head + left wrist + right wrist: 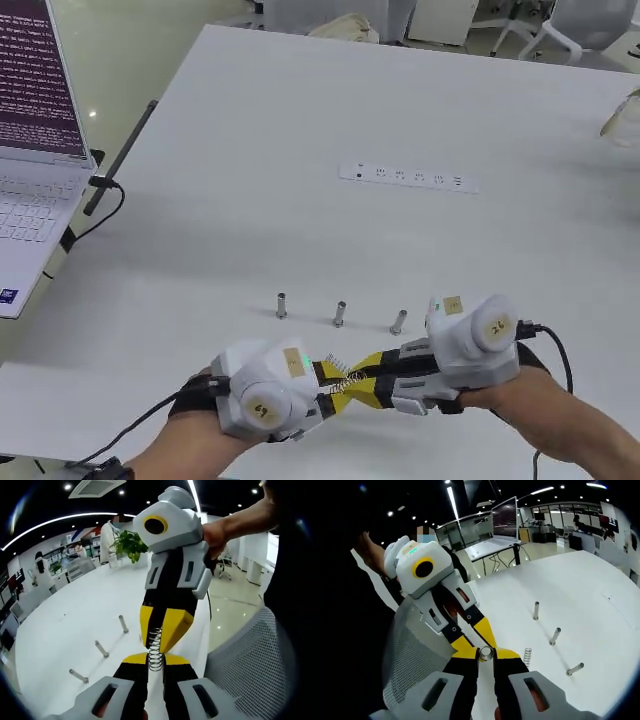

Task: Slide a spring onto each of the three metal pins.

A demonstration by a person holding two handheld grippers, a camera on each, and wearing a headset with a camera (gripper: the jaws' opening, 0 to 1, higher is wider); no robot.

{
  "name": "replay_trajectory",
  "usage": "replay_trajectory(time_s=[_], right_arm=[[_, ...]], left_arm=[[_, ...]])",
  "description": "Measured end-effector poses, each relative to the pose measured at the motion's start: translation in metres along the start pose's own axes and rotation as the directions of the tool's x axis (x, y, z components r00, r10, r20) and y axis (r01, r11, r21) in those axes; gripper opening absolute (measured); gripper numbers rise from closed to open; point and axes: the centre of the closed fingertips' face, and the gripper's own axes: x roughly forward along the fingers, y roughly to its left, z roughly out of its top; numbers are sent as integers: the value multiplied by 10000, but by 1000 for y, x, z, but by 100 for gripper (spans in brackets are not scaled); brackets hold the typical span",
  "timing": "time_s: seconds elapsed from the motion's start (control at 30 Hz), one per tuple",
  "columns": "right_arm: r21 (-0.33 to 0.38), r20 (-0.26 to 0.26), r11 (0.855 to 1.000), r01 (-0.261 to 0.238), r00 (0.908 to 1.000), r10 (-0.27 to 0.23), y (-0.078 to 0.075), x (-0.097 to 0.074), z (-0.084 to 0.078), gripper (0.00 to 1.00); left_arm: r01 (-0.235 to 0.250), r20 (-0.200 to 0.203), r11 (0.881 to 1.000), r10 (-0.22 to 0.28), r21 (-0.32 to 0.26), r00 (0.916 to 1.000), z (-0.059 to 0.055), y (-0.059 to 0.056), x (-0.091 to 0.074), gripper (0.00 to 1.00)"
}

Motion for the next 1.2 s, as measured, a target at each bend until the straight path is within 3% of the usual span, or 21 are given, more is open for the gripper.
replay_trajectory(time_s=[0.23,0.53,0.87,1.2], right_arm=[[-554,-347,9984,94,9993,-113,-2,-7,3,8],[-848,-479,9964,35,9988,-76,2,-9,4,8],[-937,-522,9956,71,9986,-120,3,-11,3,8],[-1389,-812,9903,-80,9967,-33,5,-14,4,9]], left_arm=[[88,273,9998,-83,-193,9996,7,3,2,3],[428,150,9988,-424,-223,9990,5,-3,5,5],[463,25,9988,-463,-129,9989,2,-4,6,3],[611,168,9981,-610,-48,9980,5,-6,7,2]])
